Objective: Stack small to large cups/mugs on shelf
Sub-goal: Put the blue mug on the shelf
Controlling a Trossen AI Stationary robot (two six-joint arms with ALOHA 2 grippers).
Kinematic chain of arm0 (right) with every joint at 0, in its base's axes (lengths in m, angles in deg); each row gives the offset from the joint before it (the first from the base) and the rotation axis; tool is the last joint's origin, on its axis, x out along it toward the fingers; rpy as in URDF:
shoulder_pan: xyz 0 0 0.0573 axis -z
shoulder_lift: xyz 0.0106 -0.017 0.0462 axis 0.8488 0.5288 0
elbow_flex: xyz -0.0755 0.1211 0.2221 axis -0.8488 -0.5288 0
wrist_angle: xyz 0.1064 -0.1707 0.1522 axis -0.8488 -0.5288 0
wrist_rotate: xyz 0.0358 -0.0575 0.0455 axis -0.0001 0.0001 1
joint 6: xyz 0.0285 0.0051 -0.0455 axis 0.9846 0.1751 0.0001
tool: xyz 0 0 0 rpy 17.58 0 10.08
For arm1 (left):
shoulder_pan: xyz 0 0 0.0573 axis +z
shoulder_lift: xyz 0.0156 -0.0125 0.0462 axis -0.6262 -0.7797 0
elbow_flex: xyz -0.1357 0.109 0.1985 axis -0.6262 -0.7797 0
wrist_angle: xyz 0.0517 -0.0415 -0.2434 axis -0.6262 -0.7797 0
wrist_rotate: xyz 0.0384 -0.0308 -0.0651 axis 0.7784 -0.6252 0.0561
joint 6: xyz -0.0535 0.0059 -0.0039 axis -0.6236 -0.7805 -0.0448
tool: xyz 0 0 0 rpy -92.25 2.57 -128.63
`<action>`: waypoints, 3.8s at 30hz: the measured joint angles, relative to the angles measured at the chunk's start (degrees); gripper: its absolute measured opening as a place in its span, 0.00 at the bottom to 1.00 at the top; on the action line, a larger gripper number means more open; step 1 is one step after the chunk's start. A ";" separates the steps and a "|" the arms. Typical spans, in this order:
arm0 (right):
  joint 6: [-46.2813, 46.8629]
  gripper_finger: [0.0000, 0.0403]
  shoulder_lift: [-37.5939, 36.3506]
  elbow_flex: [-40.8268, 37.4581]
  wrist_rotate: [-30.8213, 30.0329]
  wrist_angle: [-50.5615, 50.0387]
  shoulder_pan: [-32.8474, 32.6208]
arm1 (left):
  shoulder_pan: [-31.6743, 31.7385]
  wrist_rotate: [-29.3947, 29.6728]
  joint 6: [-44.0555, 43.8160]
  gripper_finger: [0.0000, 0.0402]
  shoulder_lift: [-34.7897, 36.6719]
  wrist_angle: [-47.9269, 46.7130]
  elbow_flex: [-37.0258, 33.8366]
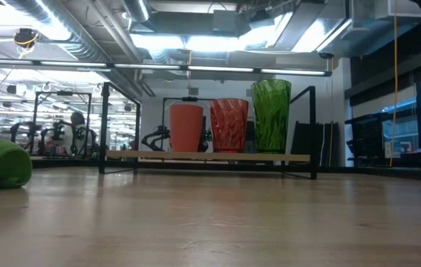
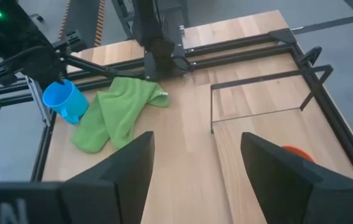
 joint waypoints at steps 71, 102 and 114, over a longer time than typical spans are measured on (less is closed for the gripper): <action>10.55 0.08 -10.21 0.02 -15.80 -17.77 4.37 | 42.54 15.33 22.58 0.01 21.23 -13.19 9.30; 9.32 0.09 -10.16 -1.03 -17.09 -18.94 4.31 | 100.54 -1.02 61.53 0.00 -5.25 -8.65 26.79; 7.26 0.09 -10.16 -1.03 -17.16 -18.64 4.35 | 98.03 0.82 57.74 0.00 -12.08 -8.58 26.73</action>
